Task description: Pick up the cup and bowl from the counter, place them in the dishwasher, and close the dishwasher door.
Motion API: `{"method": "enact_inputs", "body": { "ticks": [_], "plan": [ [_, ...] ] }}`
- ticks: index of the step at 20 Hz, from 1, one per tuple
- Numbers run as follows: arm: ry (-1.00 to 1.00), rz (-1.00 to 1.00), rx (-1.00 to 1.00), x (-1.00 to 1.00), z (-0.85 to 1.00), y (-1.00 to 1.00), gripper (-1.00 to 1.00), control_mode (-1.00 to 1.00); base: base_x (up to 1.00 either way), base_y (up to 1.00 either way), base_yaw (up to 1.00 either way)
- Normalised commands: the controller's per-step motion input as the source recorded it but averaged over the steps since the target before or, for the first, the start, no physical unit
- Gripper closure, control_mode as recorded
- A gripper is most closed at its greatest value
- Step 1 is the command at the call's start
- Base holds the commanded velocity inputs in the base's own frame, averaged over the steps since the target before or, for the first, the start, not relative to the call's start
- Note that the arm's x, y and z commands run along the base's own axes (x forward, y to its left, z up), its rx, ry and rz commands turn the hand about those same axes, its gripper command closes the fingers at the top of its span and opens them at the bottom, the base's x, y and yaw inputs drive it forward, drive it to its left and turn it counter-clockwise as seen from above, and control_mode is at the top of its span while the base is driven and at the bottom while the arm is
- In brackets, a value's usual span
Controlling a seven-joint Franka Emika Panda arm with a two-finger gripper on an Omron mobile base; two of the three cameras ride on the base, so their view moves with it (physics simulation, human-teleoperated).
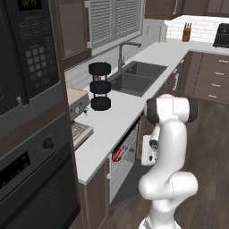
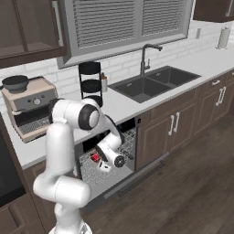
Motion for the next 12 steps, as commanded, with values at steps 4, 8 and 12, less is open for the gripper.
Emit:
{"method": "enact_inputs", "body": {
  "ticks": [4,8,12],
  "plan": [
    [-0.11,0.02,0.00,-0.89,0.97,-0.53,-1.00,-1.00,0.00,0.00,0.00],
    [-0.24,0.07,0.01,-1.00,0.59,-0.60,-1.00,-1.00,0.00,0.00,0.00],
    [-0.25,0.07,0.03,-1.00,0.11,-0.83,-1.00,-1.00,0.00,0.00,0.00]
  ]
}}
